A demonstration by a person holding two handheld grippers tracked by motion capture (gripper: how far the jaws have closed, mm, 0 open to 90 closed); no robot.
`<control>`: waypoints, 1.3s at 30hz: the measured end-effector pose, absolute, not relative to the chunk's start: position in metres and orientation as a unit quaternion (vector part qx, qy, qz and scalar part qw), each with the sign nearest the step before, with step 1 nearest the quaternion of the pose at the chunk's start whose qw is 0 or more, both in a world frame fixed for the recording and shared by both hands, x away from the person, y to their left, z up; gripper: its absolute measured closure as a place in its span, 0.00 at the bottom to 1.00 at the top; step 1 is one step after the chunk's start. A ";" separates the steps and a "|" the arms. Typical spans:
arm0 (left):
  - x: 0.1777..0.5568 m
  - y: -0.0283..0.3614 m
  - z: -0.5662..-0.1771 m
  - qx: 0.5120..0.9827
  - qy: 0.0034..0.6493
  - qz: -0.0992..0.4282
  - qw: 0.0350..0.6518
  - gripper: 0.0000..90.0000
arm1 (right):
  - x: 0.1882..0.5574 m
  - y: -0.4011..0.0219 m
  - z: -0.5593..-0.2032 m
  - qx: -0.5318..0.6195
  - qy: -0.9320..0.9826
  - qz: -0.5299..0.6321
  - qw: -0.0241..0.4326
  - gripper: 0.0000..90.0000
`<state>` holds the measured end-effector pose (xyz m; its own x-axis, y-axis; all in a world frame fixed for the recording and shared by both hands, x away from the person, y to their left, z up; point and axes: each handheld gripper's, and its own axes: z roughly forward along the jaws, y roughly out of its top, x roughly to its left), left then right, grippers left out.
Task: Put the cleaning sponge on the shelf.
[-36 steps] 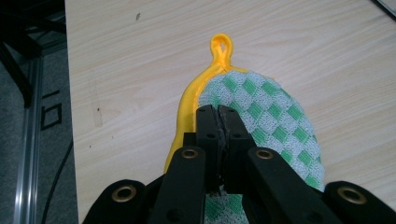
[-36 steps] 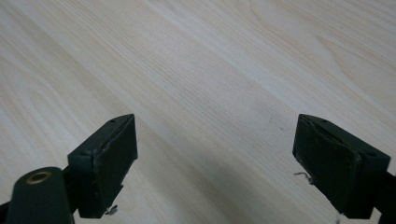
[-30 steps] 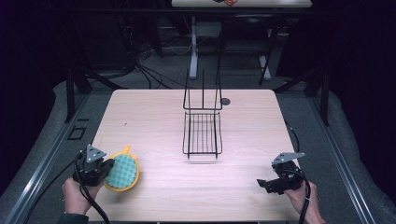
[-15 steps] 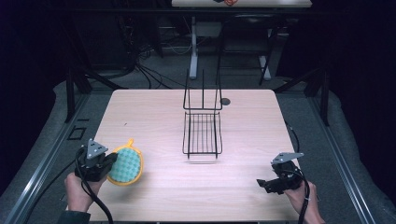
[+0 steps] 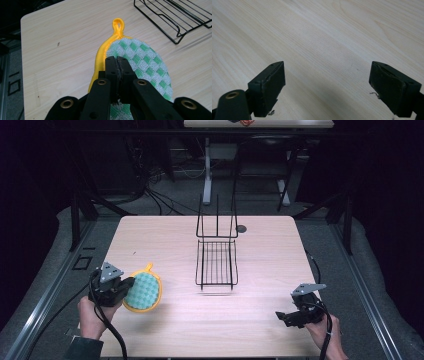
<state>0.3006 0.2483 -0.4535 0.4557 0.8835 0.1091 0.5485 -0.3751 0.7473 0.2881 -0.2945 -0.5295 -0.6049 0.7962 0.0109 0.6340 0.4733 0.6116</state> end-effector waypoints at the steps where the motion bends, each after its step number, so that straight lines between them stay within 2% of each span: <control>1: 0.301 0.247 -0.453 0.787 0.454 0.258 0.328 0.98 | 0.289 -0.295 -0.530 0.418 0.849 0.292 0.141 0.14; 11: 0.308 0.237 -0.449 0.796 0.438 0.254 0.332 0.98 | 0.284 -0.291 -0.526 0.411 0.846 0.299 0.163 0.14; 16: 0.311 0.234 -0.444 0.793 0.434 0.242 0.352 0.98 | 0.285 -0.292 -0.526 0.412 0.846 0.297 0.162 0.14; 39: 0.326 0.205 -0.433 0.804 0.408 0.233 0.365 0.98 | 0.282 -0.287 -0.529 0.395 0.860 0.280 0.161 0.14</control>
<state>0.3259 0.2048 -0.4327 0.5590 0.8255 0.0775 0.4858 -0.4018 0.7762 0.2825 -0.2874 -0.5291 -0.6355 0.7702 -0.0552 0.5897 0.5301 0.6093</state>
